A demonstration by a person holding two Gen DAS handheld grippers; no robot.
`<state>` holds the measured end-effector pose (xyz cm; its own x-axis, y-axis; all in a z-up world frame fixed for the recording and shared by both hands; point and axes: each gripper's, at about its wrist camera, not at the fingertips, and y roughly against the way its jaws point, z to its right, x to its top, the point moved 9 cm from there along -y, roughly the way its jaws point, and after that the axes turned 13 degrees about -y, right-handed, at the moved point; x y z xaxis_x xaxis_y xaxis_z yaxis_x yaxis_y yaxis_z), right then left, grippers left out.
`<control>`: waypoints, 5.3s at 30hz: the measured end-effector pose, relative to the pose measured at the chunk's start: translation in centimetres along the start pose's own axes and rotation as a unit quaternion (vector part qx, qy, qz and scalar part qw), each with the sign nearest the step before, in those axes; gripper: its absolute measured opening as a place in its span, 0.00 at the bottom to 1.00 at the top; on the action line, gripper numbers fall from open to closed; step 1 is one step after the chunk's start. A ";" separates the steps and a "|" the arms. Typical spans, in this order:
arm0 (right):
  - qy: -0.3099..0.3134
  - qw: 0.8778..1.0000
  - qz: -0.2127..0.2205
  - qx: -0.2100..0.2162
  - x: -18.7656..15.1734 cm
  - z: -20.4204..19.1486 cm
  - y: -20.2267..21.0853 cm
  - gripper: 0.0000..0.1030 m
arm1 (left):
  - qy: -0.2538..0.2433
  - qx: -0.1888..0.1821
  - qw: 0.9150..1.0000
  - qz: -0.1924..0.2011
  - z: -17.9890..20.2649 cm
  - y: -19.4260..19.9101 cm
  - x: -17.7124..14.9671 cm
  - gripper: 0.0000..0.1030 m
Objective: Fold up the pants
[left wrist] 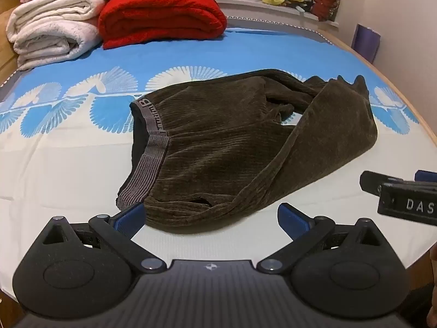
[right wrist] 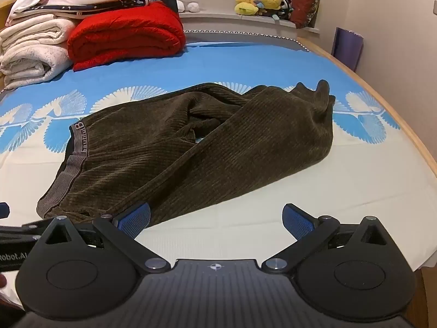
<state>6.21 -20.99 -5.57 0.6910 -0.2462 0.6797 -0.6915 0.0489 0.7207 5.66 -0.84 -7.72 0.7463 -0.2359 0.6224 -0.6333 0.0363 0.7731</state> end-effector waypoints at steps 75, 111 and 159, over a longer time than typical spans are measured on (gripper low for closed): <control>-0.079 0.996 -0.004 0.040 4.0 -1.4 -9.2 0.37 | 0.104 -0.052 0.993 -0.020 -17.0 -10.6 1.8 0.29; -0.015 0.995 -0.099 0.024 2.9 -2.7 -15.1 0.08 | 0.063 -0.060 0.993 -0.075 -14.4 -14.6 1.0 0.09; -0.085 0.995 -0.046 -0.008 8.0 -1.3 -24.6 0.64 | 0.065 -0.030 0.988 -0.136 -15.1 -19.8 0.0 0.19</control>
<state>28.99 -22.87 -17.66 0.7045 -0.4103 0.5791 -0.6226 0.0344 0.7818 21.30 13.09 -21.15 0.9098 -0.1178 0.3979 -0.3951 0.0470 0.9174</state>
